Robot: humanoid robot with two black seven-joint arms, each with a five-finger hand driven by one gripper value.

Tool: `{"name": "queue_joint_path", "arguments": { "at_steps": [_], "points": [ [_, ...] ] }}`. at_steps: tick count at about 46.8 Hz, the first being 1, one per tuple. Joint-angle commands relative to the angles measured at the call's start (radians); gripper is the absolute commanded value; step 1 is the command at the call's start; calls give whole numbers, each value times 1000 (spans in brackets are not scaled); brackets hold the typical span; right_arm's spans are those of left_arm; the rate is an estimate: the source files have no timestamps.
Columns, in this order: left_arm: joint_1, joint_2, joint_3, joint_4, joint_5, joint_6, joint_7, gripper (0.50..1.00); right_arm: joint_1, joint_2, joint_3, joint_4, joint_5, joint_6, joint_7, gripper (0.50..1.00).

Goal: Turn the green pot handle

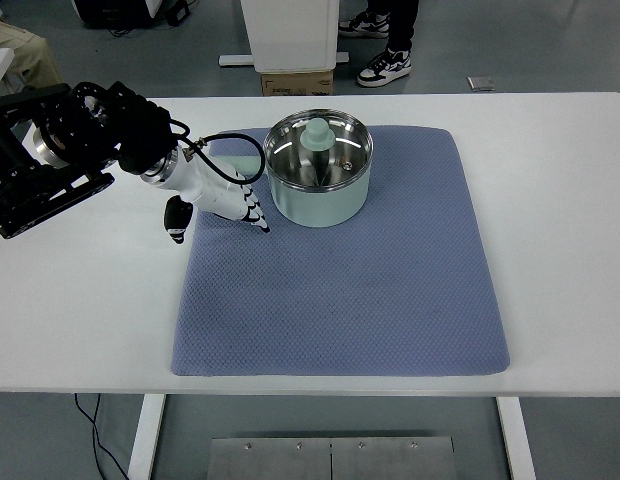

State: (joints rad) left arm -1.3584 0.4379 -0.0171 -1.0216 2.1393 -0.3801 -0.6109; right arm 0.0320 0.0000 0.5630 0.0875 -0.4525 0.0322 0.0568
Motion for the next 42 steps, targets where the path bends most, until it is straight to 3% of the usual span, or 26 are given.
{"name": "queue_joint_path", "arguments": {
  "at_steps": [1, 22, 42],
  "points": [
    [2, -2, 0, -14, -31, -2, 0, 1000, 0, 0, 0, 0, 0, 0, 0, 1000],
    [16, -10, 0, -106, -203, -33, 0, 1000, -1, 0, 0, 0, 0, 0, 0, 1000],
    [32, -25, -57, -109, -515, -25, 0, 1000, -1, 0, 0, 0, 0, 0, 0, 1000]
  ]
}}
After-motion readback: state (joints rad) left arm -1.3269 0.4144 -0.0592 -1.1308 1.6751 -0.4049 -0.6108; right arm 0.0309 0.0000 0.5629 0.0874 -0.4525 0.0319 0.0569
